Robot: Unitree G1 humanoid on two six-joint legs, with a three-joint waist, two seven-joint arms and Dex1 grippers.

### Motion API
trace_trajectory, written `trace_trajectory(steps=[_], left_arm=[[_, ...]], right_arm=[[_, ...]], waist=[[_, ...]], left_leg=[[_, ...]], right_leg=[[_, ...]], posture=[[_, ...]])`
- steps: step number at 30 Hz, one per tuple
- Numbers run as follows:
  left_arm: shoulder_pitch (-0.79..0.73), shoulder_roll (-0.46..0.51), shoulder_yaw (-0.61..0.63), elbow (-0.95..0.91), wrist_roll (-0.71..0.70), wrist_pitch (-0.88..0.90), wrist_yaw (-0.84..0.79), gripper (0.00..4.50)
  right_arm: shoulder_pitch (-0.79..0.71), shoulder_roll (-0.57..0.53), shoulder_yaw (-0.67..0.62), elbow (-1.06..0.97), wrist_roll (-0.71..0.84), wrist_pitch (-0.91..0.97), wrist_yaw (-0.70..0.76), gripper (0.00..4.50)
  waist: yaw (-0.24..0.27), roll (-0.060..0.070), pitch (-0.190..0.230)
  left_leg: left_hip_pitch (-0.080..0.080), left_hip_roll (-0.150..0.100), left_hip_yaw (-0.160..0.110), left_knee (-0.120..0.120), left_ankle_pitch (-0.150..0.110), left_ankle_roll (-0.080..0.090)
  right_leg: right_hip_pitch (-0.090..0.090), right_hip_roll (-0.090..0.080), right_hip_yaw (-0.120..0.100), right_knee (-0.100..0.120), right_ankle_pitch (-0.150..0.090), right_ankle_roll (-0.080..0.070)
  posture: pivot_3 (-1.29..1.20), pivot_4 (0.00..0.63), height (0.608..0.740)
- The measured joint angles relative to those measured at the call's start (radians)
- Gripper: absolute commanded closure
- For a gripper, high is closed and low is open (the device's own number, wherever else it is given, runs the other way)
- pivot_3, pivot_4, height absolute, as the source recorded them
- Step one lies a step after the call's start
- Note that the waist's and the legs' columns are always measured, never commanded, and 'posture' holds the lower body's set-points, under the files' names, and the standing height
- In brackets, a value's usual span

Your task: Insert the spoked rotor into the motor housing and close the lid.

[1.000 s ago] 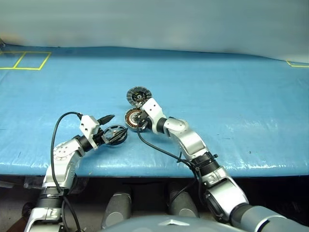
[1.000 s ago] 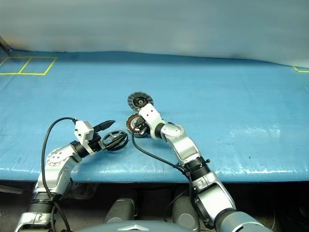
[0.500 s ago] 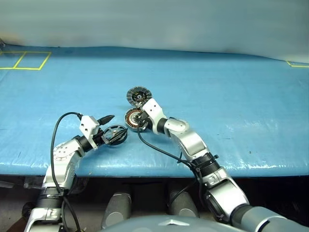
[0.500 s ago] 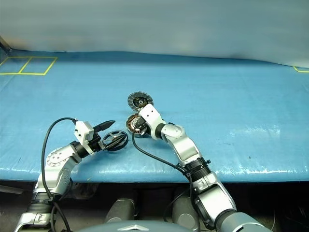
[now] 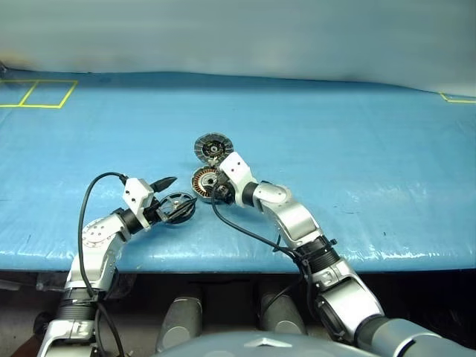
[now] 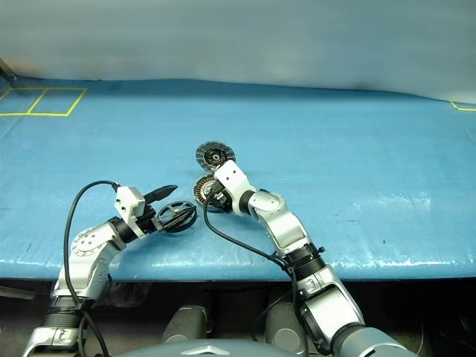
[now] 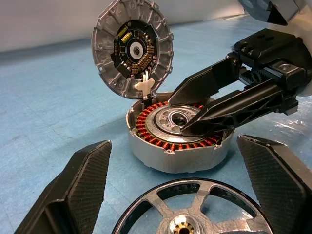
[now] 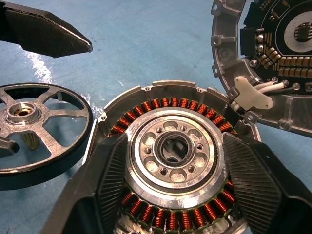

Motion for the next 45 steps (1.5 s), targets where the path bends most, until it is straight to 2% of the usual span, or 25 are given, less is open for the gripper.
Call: trace_trajectory(steps=[1,2,13,16,18,21,24,32,45], left_arm=[[0.0,0.0,0.0,0.0,0.001,-0.001,0.0,0.0],[0.0,0.0,0.0,0.0,0.001,-0.001,0.0,0.0],[0.0,-0.001,0.0,0.0,0.003,-0.001,0.001,0.0],[0.0,-0.001,0.0,0.0,0.003,-0.001,0.001,0.0],[0.0,-0.001,0.0,0.0,0.004,-0.001,0.001,0.0],[0.002,-0.001,0.0,0.0,0.004,-0.001,0.001,0.0],[0.003,-0.001,-0.001,0.0,0.004,-0.001,0.001,0.0],[0.003,-0.001,-0.001,0.0,0.007,-0.001,0.001,0.0],[0.013,-0.002,-0.007,0.0,0.007,-0.001,0.003,0.0]], right_arm=[[0.0,0.0,0.0,-0.006,0.0,0.0,0.0,0.16],[0.0,0.0,0.0,-0.008,0.0,0.0,0.0,0.04],[0.003,0.001,-0.001,-0.013,0.018,0.004,0.015,0.04],[0.003,0.002,-0.001,-0.013,0.021,0.004,0.014,0.63],[0.003,0.002,-0.001,-0.013,0.022,0.004,0.013,1.24],[0.003,0.003,-0.002,-0.013,0.021,0.003,0.012,1.24],[0.003,0.005,-0.005,-0.013,0.024,0.003,0.012,1.76],[0.002,0.015,-0.016,-0.009,0.027,0.002,0.009,4.44],[-0.043,0.028,-0.027,0.067,0.021,-0.029,-0.007,4.48]], waist=[[0.0,0.0,0.0],[0.0,0.0,0.0],[0.0,0.0,0.0],[0.0,0.0,0.0],[0.0,0.0,0.0],[0.0,0.0,0.0],[0.0,0.0,0.0],[0.0,0.0,0.0],[-0.002,0.0,0.0]], left_leg=[[0.0,0.0,0.0,0.0,0.0,0.0],[0.0,0.0,0.0,0.0,0.0,0.0],[0.0,0.0,0.0,-0.001,0.0,0.0],[0.0,0.0,0.0,-0.001,0.0,0.0],[0.0,0.0,0.0,-0.001,0.0,0.0],[0.0,0.0,0.0,-0.002,0.0,0.0],[0.0,0.0,0.0,-0.002,0.0,0.0],[0.0,0.0,0.0,-0.002,0.0,0.0],[0.0,0.0,0.0,-0.003,0.0,0.0]], right_leg=[[0.0,0.0,0.0,0.0,0.0,0.0],[0.0,0.0,0.0,0.0,0.0,0.0],[-0.001,0.0,0.0,0.0,0.0,0.0],[-0.001,0.0,0.0,0.0,0.0,0.0],[-0.001,0.0,0.0,0.0,0.0,0.0],[-0.001,0.0,0.0,0.0,0.0,0.0],[-0.001,0.0,0.0,0.0,0.0,0.0],[-0.001,0.0,0.0,0.0,0.0,-0.001],[-0.001,0.0,0.0,0.0,0.0,-0.001]], posture=[[0.0,0.15,0.74],[0.0,0.15,0.74],[0.0,0.15,0.74],[0.0,0.15,0.74],[0.0,0.15,0.74],[0.0,0.15,0.74],[0.0,0.15,0.74],[0.0,0.15,0.74],[0.0,0.15,0.74]])
